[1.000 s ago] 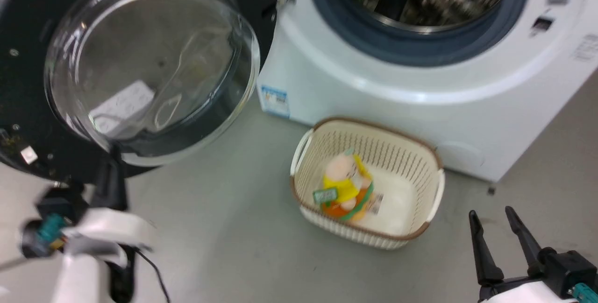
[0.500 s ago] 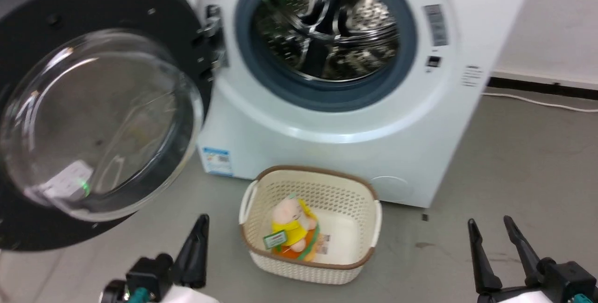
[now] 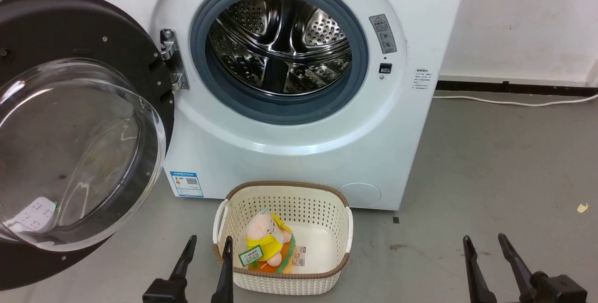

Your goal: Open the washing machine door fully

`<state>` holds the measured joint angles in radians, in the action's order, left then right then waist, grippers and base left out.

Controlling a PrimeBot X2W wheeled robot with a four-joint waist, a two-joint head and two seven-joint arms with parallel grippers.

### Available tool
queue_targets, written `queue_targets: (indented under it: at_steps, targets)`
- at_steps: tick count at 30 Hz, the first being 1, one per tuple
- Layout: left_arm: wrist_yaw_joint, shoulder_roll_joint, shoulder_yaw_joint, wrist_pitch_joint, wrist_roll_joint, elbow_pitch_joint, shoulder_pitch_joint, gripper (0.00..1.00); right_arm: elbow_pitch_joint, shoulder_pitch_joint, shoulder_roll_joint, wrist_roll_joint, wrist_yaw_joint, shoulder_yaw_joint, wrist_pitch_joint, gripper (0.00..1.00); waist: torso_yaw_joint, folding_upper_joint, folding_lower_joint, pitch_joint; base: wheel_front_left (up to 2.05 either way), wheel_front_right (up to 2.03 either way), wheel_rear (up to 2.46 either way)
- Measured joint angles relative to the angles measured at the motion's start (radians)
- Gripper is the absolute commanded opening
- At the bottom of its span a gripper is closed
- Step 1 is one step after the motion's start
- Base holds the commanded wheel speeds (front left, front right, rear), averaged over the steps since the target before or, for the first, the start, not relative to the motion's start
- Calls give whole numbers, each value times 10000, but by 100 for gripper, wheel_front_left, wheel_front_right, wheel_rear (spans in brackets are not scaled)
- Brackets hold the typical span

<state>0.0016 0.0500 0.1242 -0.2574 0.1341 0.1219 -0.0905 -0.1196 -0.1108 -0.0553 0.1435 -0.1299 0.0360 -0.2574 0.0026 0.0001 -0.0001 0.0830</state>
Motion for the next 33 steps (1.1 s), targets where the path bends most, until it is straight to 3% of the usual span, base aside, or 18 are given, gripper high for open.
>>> queue_targets:
  at_steps: [26,27,33]
  targets:
    - [336,-8,357,0,111,211,-62,100,-92,-44,2,90,0,-163,0,100,198,-1,1,29,0,0,0]
    - [332,-10,351,12,111,213,-65,0,-90,-44,2,84,0,-161,4,0,201,0,1,26,0,0,0]
    - [324,-15,314,33,104,207,-64,0,-84,-42,0,58,2,-153,19,0,200,0,2,8,0,0,0]
